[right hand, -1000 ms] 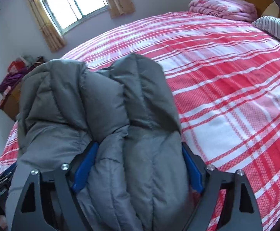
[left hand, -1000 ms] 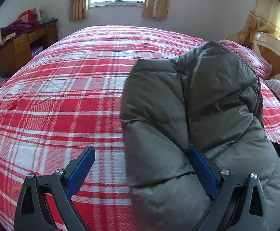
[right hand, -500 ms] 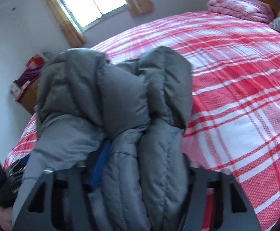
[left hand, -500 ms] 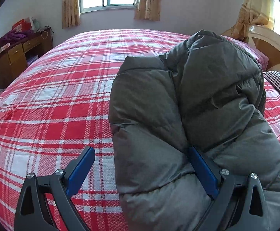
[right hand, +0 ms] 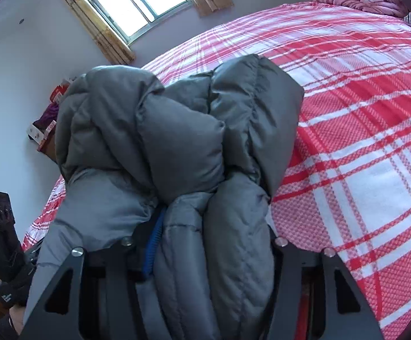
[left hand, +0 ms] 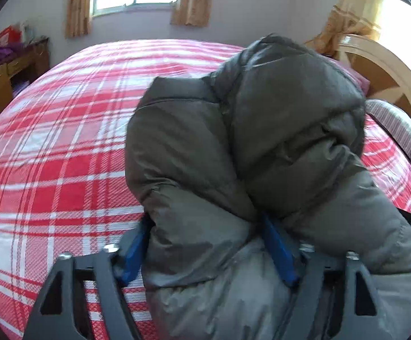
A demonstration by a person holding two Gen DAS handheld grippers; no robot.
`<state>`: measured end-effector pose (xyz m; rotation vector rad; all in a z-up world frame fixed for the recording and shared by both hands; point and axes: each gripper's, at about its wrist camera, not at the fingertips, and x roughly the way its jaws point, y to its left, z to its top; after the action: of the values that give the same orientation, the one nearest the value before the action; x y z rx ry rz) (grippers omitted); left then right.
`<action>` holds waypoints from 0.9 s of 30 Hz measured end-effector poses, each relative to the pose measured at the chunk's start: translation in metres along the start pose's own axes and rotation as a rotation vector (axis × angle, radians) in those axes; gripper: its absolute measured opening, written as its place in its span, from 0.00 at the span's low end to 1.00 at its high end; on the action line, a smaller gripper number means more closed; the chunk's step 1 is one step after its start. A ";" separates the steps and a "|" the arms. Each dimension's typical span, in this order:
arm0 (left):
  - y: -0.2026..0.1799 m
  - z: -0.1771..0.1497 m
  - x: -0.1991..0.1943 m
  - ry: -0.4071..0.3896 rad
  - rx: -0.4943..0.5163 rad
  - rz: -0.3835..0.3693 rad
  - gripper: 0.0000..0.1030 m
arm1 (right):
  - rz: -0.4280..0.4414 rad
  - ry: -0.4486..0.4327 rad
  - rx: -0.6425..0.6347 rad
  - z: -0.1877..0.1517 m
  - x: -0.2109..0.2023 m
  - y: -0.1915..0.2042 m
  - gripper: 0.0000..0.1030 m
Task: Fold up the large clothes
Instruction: 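Grasp the grey jacket bundle with both grippers and lift it off the bed, then carry the held jacket bundle with both grippers toward the bed edge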
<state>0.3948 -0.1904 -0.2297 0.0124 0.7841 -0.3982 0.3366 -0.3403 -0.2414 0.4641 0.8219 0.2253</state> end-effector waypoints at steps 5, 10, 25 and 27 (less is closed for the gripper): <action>-0.013 0.002 -0.025 -0.036 0.090 0.025 0.23 | 0.038 -0.025 -0.032 -0.005 -0.008 0.009 0.21; -0.010 0.008 -0.074 -0.112 0.079 0.017 0.18 | 0.147 -0.106 -0.005 -0.014 -0.034 0.018 0.19; 0.055 -0.008 -0.214 -0.320 0.035 0.119 0.15 | 0.373 -0.197 -0.157 -0.022 -0.075 0.134 0.19; 0.068 -0.013 -0.228 -0.335 0.017 0.136 0.15 | 0.392 -0.187 -0.177 -0.023 -0.070 0.150 0.19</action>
<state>0.2645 -0.0465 -0.0910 0.0141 0.4462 -0.2681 0.2707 -0.2271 -0.1370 0.4684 0.5167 0.6038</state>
